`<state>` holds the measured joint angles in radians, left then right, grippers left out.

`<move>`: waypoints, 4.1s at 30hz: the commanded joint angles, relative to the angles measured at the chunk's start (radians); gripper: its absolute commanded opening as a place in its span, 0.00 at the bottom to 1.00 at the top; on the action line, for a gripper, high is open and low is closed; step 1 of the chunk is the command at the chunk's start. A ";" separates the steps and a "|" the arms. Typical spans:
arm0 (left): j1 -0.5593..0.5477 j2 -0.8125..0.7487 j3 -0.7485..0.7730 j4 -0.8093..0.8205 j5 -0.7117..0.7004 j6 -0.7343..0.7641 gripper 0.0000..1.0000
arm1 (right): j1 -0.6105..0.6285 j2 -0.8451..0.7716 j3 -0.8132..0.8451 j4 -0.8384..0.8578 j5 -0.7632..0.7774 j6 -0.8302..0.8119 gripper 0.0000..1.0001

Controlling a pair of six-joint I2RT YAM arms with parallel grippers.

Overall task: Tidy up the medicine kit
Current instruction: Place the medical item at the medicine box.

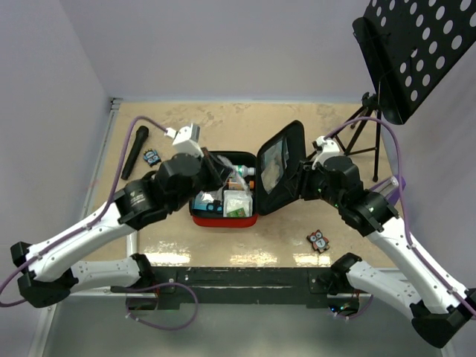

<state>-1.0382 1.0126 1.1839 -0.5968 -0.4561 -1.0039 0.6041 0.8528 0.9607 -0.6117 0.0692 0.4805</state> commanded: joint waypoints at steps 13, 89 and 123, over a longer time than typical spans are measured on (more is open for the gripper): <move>0.202 0.494 0.517 0.250 0.356 0.343 0.00 | 0.006 -0.073 0.079 -0.014 0.015 0.066 0.47; 0.253 0.902 0.760 0.172 0.772 0.447 0.00 | 0.006 -0.064 0.046 0.015 0.009 0.079 0.46; 0.254 0.842 0.617 0.302 0.767 0.424 0.05 | 0.006 -0.061 0.042 0.026 0.000 0.079 0.45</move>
<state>-0.7876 1.8004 1.7615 -0.3195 0.2493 -0.5659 0.6041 0.7918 1.0054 -0.6270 0.0837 0.5503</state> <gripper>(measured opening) 0.055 0.458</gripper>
